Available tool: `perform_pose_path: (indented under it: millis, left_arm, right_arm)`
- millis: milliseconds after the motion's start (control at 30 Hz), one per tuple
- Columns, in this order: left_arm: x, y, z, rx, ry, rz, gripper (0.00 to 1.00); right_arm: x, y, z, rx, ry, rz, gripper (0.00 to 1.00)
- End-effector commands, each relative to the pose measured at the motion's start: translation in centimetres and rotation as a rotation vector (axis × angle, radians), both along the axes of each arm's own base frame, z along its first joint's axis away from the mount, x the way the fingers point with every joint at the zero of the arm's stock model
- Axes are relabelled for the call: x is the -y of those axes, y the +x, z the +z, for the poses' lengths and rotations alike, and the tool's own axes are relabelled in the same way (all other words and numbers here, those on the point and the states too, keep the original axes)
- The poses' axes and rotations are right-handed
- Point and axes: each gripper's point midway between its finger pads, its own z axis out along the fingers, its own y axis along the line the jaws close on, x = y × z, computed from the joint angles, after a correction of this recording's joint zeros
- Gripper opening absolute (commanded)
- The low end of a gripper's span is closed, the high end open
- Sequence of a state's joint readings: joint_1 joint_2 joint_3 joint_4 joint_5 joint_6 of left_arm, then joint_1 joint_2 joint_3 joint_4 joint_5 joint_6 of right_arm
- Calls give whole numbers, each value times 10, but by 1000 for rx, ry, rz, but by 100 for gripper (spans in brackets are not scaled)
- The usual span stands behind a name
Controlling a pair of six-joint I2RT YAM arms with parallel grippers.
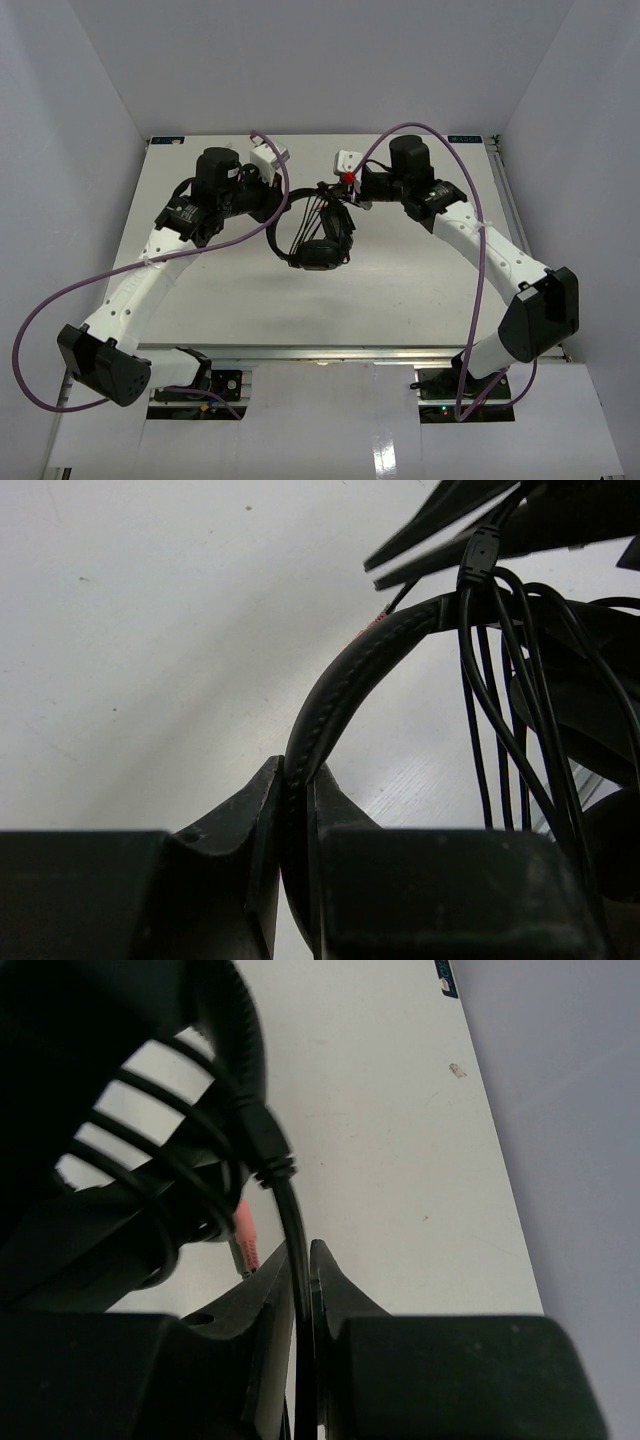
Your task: Wrap the headphones
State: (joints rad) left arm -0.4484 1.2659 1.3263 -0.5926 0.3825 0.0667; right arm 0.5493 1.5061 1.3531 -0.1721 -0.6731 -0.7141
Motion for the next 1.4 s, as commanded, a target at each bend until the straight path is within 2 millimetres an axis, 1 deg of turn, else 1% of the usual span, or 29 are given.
perform_pose_path:
  millis: [0, 133, 233, 367, 467, 533, 633, 800, 933, 1033, 1067, 1100, 1267, 1367]
  left_arm:
    - [-7, -3, 53, 137, -45, 32, 0]
    - [-8, -4, 63, 153, -59, 41, 0]
    - [-9, -4, 66, 160, -62, 42, 0]
    - [-9, -4, 67, 163, -63, 44, 0]
    - [-11, -3, 67, 165, -57, 52, 0]
    - [-11, -3, 65, 164, -52, 55, 0]
    - [-12, -1, 64, 166, -47, 61, 0]
    - [-15, 1, 68, 174, -46, 82, 0]
    - [-18, 4, 70, 176, -45, 111, 0]
    - [-18, 6, 70, 176, -43, 115, 0]
    - [-18, 7, 70, 175, -44, 116, 0]
    - [-17, 8, 70, 173, -44, 114, 0]
    - [-13, 10, 65, 155, -48, 106, 0]
    - [-15, 12, 65, 161, -40, 119, 0]
  right_arm:
    - [3, -5, 21, 38, 65, 17, 16]
    - [5, -8, 7, 0, 61, 20, 16]
    - [6, -3, 3, -15, 65, -6, 16]
    - [13, 7, 4, -51, 94, -38, 13]
    - [18, 11, 3, -73, 107, -56, 11]
    - [21, 14, 7, -62, 124, -61, 10]
    - [23, 12, 5, -76, 133, -56, 10]
    - [22, 7, -7, -124, 135, -40, 9]
    - [20, -1, -17, -175, 144, -10, 9]
    - [20, -2, -16, -184, 161, -8, 10]
    - [20, -4, -17, -195, 164, 2, 11]
    - [19, -6, -18, -204, 167, 13, 14]
    - [15, -13, -18, -246, 199, 49, 32]
    - [16, -14, -21, -252, 202, 47, 48]
